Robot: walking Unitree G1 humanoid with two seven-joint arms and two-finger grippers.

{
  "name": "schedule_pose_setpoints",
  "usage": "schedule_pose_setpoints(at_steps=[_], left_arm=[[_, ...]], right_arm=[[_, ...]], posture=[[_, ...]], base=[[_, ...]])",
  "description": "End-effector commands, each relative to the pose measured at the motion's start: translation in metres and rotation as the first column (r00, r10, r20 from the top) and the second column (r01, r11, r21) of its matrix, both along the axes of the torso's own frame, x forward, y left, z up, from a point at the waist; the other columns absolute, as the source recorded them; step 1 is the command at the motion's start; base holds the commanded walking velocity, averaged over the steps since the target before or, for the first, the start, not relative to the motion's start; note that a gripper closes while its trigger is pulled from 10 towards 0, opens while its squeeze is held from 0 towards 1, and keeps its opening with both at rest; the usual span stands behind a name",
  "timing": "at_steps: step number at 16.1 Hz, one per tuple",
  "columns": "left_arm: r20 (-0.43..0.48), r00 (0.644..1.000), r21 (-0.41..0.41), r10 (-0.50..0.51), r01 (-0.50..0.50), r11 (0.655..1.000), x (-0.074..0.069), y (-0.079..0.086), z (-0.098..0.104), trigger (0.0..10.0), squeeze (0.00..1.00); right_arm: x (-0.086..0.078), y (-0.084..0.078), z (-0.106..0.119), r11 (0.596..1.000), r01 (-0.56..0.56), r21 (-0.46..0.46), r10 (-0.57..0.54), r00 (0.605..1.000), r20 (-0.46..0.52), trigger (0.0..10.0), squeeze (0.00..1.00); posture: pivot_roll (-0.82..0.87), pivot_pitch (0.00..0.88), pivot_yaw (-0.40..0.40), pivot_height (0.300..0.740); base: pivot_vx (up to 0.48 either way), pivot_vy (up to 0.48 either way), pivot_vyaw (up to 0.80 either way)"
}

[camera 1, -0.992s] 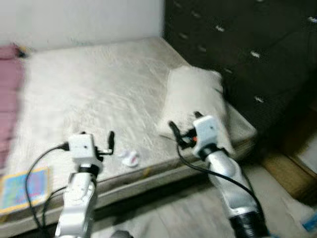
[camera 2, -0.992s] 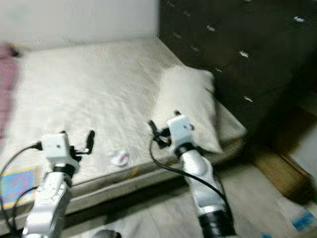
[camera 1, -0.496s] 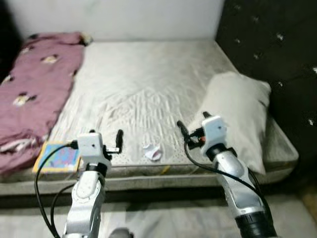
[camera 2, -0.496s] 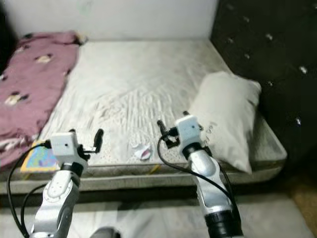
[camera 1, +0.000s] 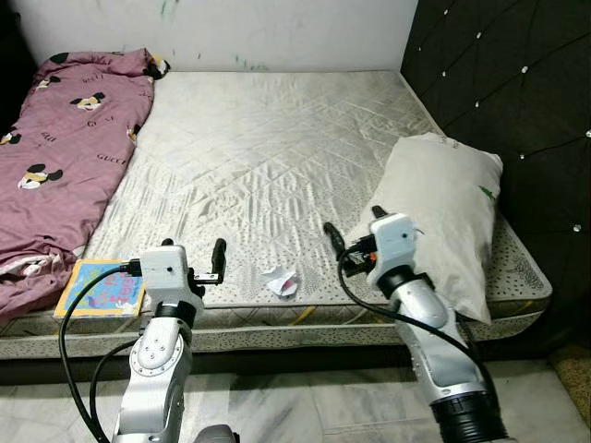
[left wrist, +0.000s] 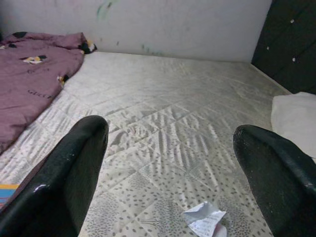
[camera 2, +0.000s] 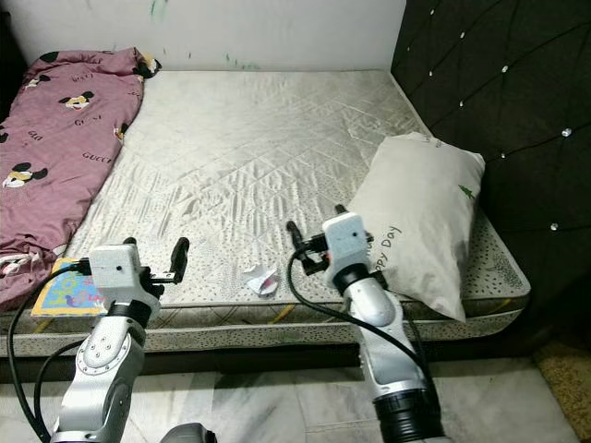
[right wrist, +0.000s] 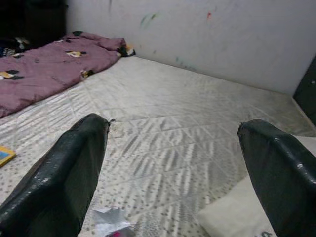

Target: Clean up the room

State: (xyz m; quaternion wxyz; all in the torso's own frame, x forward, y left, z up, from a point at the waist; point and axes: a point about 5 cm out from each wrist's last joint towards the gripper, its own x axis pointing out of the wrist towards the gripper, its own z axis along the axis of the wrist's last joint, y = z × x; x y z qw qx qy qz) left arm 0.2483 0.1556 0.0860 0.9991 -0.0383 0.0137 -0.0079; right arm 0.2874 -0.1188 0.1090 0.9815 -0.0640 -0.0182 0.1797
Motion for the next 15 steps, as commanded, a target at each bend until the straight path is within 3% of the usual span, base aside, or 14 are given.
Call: schedule_pose_setpoints(at_steps=[1,3,15], left_arm=[[0.008,1.000,0.003,-0.004,0.004,1.000,-0.0002,0.0019,0.0014,10.0,0.00],[0.007,1.000,0.002,-0.004,0.004,1.000,-0.0001,0.0014,0.0010,10.0,0.00],[0.005,1.000,-0.007,-0.010,0.010,1.000,0.0005,0.0000,0.0003,10.0,0.00]], right_arm=[[0.0011,0.0004,0.0034,1.000,-0.006,0.001,0.006,1.000,0.017,10.0,0.00],[0.0017,0.0003,0.0034,1.000,-0.009,0.000,0.009,1.000,0.017,10.0,0.00],[0.0029,-0.0006,0.0026,1.000,-0.010,-0.009,0.011,1.000,0.016,10.0,0.00]], posture=[[-0.01,0.000,-0.041,0.740],[-0.01,0.000,-0.045,0.740],[-0.01,0.000,-0.049,0.740]], base=[[0.000,0.000,0.00],[0.000,0.000,0.00],[0.297,0.000,0.08]])
